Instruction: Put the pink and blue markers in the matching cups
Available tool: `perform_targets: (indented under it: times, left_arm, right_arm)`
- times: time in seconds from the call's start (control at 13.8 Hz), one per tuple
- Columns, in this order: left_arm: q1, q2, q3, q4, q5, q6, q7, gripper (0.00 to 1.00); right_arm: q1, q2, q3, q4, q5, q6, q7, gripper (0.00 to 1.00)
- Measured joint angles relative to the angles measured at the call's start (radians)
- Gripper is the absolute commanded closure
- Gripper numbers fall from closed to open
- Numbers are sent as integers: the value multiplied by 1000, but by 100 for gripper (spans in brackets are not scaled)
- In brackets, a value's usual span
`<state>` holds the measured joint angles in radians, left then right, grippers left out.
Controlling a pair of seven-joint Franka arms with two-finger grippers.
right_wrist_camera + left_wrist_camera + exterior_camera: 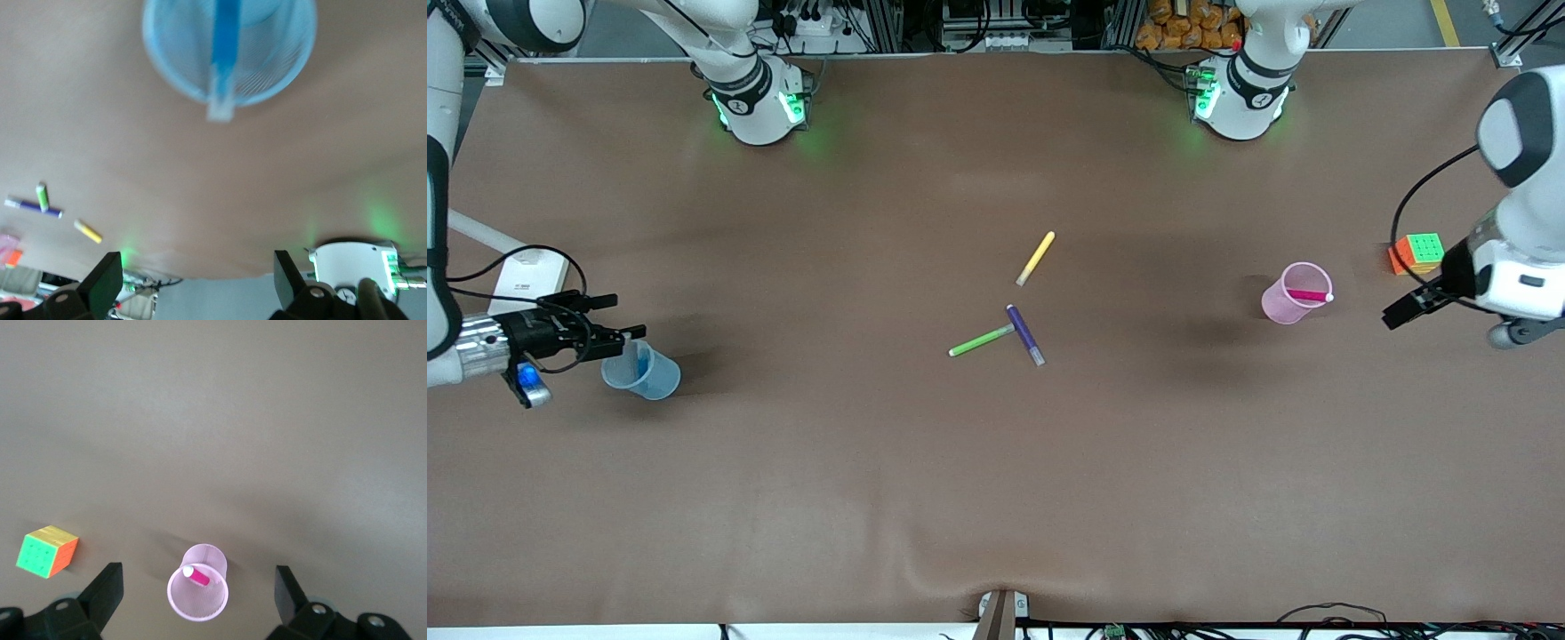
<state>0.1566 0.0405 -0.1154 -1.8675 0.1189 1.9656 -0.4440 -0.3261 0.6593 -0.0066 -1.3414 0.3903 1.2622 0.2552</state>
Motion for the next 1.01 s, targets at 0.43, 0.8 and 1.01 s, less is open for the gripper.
perform_targets:
  times: [0.43, 0.8, 1.01]
  left_arm:
    - [6, -1, 5, 194, -30, -229, 116, 0]
    - [32, -1, 13, 264, -43, -278, 221, 0]
    - [38, -2, 13, 302, -58, -351, 244, 0]
  right_arm:
    - [101, -31, 12, 284, 0, -175, 1, 0]
    - [172, -167, 12, 382, -25, -220, 0, 0]
    - [231, -265, 13, 382, -110, -269, 1, 0]
